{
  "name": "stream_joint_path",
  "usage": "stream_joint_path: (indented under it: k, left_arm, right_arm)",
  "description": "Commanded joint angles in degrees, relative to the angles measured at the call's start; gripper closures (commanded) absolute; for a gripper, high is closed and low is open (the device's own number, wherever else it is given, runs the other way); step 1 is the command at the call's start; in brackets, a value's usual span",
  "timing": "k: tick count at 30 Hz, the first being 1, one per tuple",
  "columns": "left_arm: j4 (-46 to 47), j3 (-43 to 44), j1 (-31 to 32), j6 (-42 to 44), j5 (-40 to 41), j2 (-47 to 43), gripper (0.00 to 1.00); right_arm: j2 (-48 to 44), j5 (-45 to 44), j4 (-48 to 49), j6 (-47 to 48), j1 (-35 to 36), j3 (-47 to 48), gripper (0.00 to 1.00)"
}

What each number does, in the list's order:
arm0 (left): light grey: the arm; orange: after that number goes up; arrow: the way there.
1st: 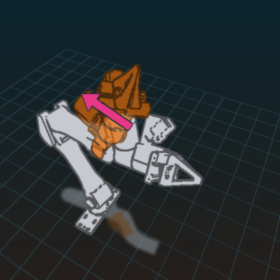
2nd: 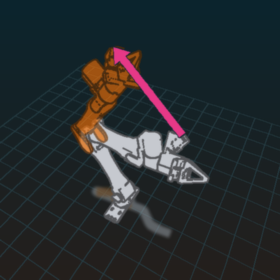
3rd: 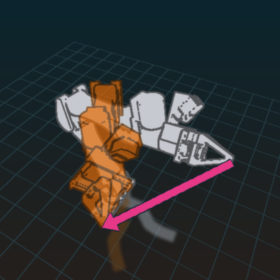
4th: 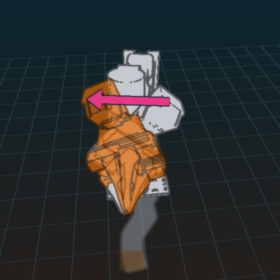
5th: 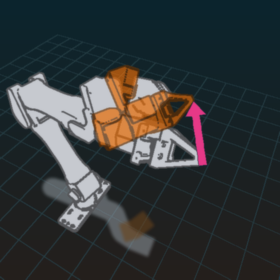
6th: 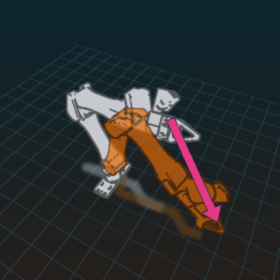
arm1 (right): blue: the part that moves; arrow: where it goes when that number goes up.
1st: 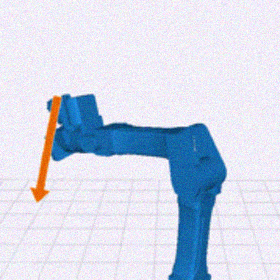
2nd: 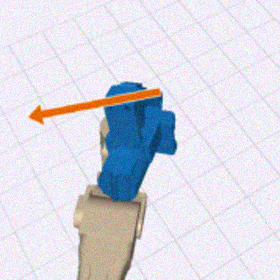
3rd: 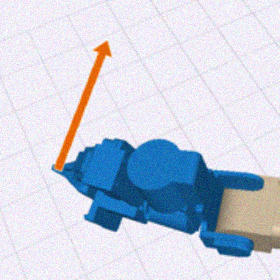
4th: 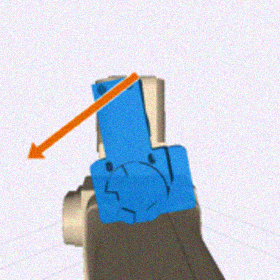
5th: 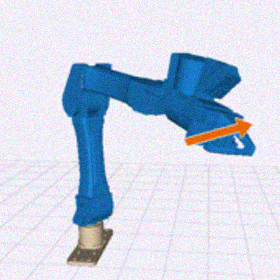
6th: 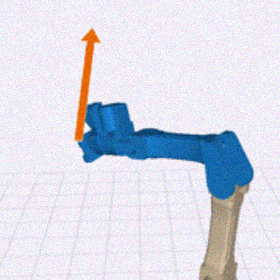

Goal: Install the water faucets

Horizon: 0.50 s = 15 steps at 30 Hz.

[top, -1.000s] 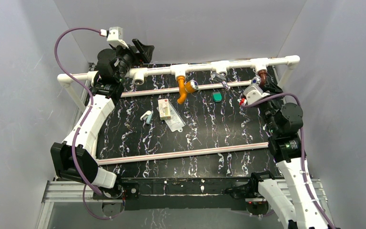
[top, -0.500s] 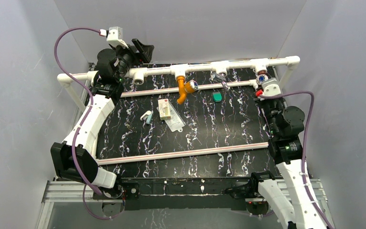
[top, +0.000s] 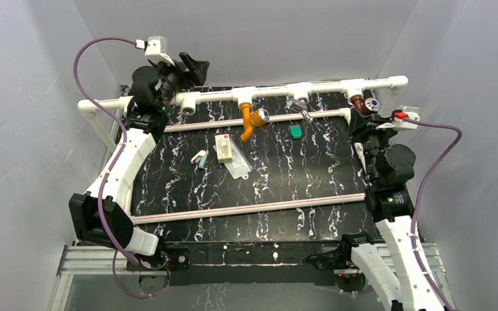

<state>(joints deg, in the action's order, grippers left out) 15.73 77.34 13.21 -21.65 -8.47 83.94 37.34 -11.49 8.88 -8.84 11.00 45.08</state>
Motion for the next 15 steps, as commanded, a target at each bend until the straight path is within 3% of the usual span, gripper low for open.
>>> stream_joint_path:
  k: [1,15]
  left_arm:
    - [-19.9,-7.9,-0.4,0.0,-1.1,7.9,0.21]
    - [-20.0,-7.8,-0.4,-0.1,-1.1,8.0,0.21]
  right_arm:
    - [-0.8,-2.4,5.3,-24.5,0.7,0.5,0.99]
    - [-2.7,-7.2,-4.7,-65.0,0.7,0.4,0.99]
